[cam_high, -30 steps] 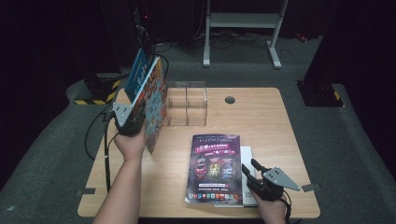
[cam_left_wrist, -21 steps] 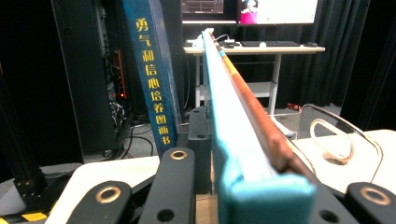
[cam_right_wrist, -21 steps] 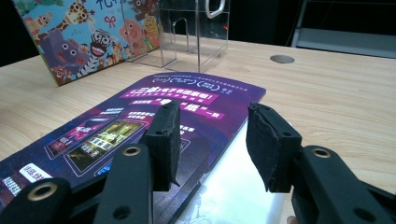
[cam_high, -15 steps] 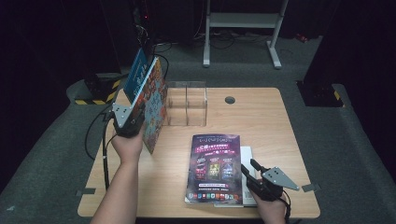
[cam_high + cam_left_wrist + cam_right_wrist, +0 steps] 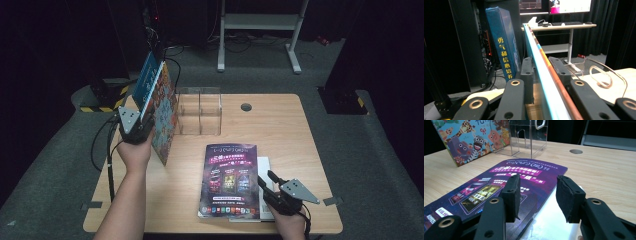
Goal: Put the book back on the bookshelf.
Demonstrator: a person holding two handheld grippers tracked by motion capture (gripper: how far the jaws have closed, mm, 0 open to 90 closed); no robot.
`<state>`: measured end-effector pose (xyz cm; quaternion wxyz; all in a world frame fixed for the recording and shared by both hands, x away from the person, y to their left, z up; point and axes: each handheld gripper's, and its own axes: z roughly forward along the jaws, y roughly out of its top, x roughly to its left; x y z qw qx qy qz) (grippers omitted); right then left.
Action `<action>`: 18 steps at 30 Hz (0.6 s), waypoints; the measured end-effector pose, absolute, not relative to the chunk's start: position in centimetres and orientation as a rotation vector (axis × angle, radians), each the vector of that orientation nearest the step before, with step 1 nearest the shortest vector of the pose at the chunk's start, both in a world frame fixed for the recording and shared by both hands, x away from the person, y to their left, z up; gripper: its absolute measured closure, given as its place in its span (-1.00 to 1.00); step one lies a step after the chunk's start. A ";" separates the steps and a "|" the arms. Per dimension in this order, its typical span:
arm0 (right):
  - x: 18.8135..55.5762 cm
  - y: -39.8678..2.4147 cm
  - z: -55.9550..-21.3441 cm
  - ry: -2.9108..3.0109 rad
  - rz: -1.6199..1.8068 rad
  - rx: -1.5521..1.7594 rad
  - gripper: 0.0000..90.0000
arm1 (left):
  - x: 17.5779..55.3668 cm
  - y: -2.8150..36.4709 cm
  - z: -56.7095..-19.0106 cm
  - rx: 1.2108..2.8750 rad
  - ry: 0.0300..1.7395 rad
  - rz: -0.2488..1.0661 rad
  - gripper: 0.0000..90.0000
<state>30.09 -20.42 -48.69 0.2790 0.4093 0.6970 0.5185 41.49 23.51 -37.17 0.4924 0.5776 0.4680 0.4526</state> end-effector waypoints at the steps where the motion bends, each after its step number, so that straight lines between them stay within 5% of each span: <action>1: 30.1 -20.4 -48.7 1.869 1.390 1.099 0.22 | 41.5 23.5 -37.1 1.403 1.134 1.100 0.65; 18: 30.1 -20.4 -48.7 1.872 1.394 1.103 0.21 | 41.6 23.7 -35.8 1.435 1.143 1.072 0.54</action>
